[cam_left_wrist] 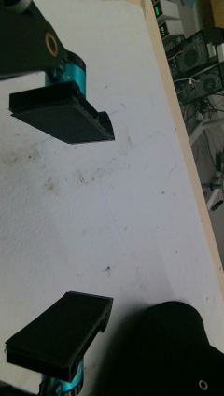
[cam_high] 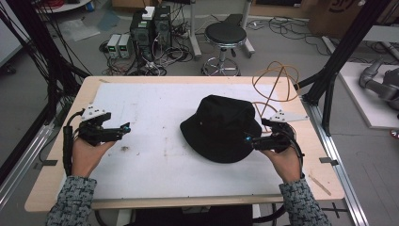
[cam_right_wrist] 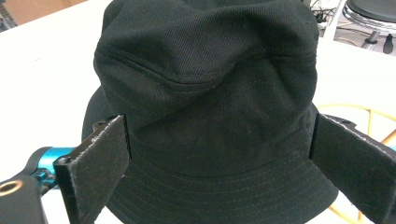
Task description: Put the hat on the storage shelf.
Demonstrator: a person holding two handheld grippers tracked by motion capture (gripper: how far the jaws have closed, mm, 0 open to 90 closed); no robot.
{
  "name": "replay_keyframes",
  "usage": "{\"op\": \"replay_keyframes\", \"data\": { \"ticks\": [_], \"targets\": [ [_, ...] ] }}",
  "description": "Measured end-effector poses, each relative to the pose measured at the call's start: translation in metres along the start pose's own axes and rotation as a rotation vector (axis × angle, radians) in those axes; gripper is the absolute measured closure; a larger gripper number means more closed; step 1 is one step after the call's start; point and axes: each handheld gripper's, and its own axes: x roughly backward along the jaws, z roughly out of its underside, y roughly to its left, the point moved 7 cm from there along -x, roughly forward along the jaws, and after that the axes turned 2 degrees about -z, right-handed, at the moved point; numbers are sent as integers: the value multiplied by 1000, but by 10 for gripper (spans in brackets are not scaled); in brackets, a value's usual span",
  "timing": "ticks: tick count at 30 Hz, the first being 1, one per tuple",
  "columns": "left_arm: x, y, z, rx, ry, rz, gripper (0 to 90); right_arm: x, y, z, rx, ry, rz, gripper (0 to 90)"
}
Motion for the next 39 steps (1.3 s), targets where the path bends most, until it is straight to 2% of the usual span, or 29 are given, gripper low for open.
{"op": "replay_keyframes", "data": {
  "ticks": [19, 23, 30, 31, 33, 39],
  "targets": [
    [0, -1, 1, -1, 6, 5, 173, 0, 0, -4, 0, -13, -2, 52],
    [1, -1, 2, 2, 5, 5, 173, 2, 5, -14, 8, -43, -8, 59],
    [2, 0, 1, 4, 3, 3, 174, -4, 11, -29, 35, -60, -19, 77],
    [3, 0, 1, 4, 1, 4, 174, -8, 12, -33, 51, -66, -26, 115],
    [3, 0, 1, 5, 0, 5, 174, -10, 10, -36, 58, -75, -30, 132],
    [1, -1, 1, 0, 4, 11, 175, -9, -2, -43, 14, -120, -8, 132]
  ]
}}
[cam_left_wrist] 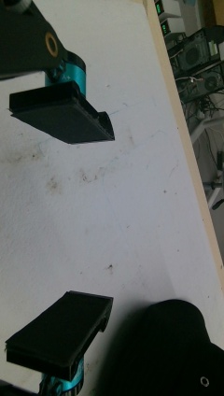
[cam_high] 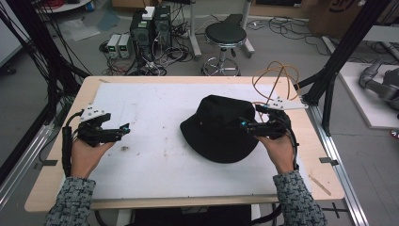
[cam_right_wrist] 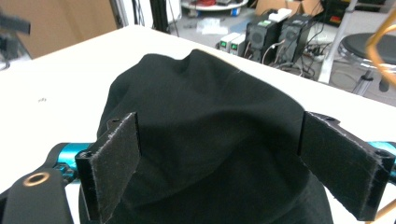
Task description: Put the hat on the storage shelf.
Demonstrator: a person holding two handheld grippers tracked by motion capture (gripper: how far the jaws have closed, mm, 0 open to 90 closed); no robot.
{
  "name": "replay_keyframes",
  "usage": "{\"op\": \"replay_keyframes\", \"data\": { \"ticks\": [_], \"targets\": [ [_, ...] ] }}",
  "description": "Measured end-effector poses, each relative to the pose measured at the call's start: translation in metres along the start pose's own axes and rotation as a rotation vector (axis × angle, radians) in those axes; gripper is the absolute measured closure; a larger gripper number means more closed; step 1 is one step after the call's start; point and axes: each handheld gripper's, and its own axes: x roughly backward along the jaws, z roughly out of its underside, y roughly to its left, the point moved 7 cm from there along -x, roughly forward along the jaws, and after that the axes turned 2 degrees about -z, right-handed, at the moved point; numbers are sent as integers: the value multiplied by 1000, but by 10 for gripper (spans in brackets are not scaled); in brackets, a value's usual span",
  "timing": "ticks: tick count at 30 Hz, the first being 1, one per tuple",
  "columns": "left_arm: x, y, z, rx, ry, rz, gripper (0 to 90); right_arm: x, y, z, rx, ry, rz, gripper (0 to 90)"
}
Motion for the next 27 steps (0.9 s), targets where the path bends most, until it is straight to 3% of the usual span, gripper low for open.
{"op": "replay_keyframes", "data": {
  "ticks": [4, 10, 14, 24, 27],
  "targets": [
    [-1, -1, 0, -1, 5, 2, 175, -1, -1, -8, 3, -13, 12, 132],
    [-3, -3, 0, -3, 6, 9, 176, -14, 2, -17, 25, -10, 11, 134],
    [-4, -4, 1, -11, 11, 13, 178, -24, -2, -19, 13, -14, 22, 142],
    [-4, -5, 1, -9, 9, 18, 179, -36, -15, -16, 19, 9, 73, 176],
    [-4, -5, 1, -10, 9, 18, 179, -40, -17, -14, 11, 17, 67, 196]
  ]
}}
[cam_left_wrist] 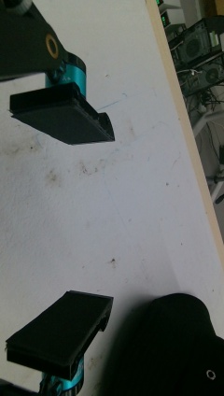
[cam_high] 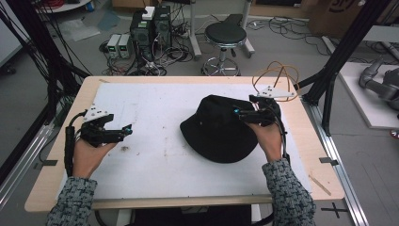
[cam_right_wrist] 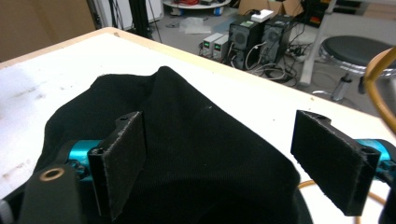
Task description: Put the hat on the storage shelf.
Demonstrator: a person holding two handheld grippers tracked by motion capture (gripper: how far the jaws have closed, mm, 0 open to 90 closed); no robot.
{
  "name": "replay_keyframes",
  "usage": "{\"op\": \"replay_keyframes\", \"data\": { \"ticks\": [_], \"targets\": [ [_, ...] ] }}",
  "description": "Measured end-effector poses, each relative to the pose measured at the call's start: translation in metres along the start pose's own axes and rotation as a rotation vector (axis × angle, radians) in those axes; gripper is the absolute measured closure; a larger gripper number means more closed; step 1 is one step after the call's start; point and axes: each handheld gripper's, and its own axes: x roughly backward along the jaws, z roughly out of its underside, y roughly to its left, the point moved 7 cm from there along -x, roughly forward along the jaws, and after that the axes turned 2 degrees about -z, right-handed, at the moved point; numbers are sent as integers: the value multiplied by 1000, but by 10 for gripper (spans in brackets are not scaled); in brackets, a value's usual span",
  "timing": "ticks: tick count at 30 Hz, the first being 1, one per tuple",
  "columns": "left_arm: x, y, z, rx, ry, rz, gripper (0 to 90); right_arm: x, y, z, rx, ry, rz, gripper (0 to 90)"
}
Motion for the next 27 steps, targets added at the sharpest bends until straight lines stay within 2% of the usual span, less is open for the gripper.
{"op": "replay_keyframes", "data": {
  "ticks": [6, 13, 21, 27],
  "targets": [
    [0, 0, 0, 0, -1, 5, 180, -4, 3, 0, 12, 7, -4, 237],
    [0, -1, 0, 0, -2, 6, 183, -7, -1, 3, 14, 23, 8, 291],
    [0, 0, 0, 0, -1, 7, 184, -9, 3, 6, 68, 66, 0, 468],
    [0, 0, 0, 2, -2, 11, 185, -8, 7, 7, 96, 72, 2, 614]
  ]
}}
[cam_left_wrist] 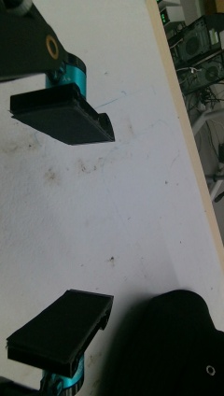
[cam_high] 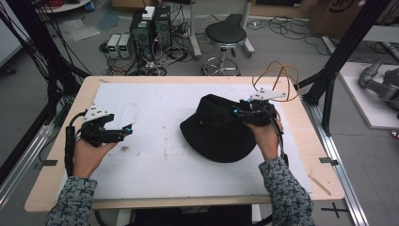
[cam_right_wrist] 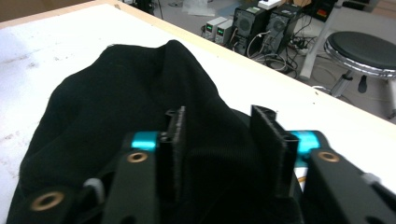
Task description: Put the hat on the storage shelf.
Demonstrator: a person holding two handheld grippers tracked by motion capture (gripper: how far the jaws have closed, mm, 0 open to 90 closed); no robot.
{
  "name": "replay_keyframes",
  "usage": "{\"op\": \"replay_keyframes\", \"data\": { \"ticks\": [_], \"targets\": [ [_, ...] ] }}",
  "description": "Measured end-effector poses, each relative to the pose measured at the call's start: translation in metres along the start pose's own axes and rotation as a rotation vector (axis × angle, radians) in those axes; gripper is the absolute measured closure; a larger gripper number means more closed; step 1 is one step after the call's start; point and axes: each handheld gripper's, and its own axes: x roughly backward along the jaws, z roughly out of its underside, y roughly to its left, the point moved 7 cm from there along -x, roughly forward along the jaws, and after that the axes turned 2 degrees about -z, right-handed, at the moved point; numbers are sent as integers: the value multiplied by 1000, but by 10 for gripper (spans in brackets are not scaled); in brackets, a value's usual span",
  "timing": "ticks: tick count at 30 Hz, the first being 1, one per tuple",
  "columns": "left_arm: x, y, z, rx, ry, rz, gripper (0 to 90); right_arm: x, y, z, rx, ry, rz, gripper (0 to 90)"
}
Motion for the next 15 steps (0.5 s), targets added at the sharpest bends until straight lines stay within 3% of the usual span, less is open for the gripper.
{"op": "replay_keyframes", "data": {
  "ticks": [5, 15],
  "targets": [
    [0, 1, 0, -2, 3, -3, 185, 0, 4, -2, 19, -12, 5, 726],
    [0, 1, 0, 5, 0, -1, 186, 4, 13, -12, 11, -69, -7, 802]
  ]
}}
